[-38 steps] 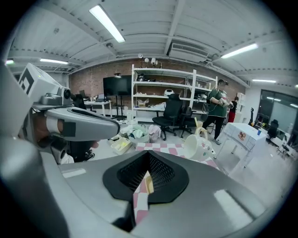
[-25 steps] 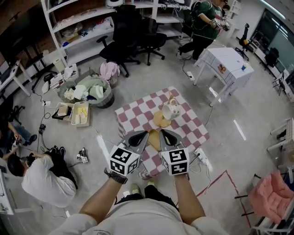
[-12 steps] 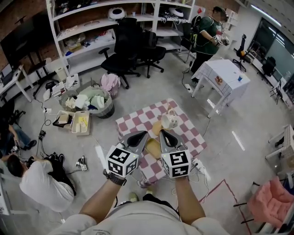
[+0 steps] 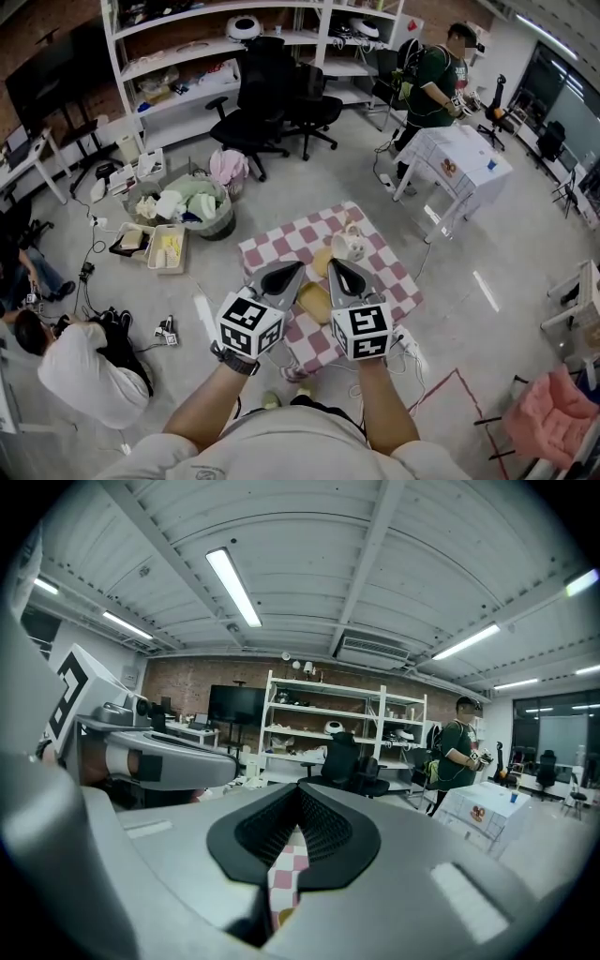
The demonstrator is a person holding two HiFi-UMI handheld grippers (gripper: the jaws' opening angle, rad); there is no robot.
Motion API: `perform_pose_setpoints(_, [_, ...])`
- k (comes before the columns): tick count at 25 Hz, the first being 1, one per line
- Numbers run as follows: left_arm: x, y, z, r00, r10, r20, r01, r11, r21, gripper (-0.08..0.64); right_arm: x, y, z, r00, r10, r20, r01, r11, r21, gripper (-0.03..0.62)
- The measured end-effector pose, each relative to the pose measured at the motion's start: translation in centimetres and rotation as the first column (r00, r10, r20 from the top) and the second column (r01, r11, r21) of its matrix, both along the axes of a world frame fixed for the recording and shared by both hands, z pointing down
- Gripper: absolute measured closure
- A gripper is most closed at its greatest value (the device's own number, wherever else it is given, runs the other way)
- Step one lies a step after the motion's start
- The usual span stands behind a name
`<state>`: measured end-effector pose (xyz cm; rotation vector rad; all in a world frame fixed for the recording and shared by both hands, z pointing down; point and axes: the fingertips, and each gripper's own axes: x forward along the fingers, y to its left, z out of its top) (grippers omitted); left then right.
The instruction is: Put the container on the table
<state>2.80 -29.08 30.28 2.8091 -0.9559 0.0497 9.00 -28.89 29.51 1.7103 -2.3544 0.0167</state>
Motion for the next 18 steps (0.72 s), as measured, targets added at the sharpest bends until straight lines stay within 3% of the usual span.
perform_pose_setpoints(11, [0.12, -0.18, 0.57, 1.000, 0.001, 0.003, -0.001, 1.000, -0.011, 0.554, -0.12, -0.10, 0.79, 1.000, 0.003, -0.011, -0.004, 1.000, -0.017, 0.583])
perform_pose_setpoints(18, [0.21, -0.56, 0.81, 1.000, 0.004, 0.001, -0.004, 1.000, -0.010, 0.554, -0.34, -0.29, 0.94, 0.998, 0.014, -0.063, -0.014, 1.000, 0.001, 0.583])
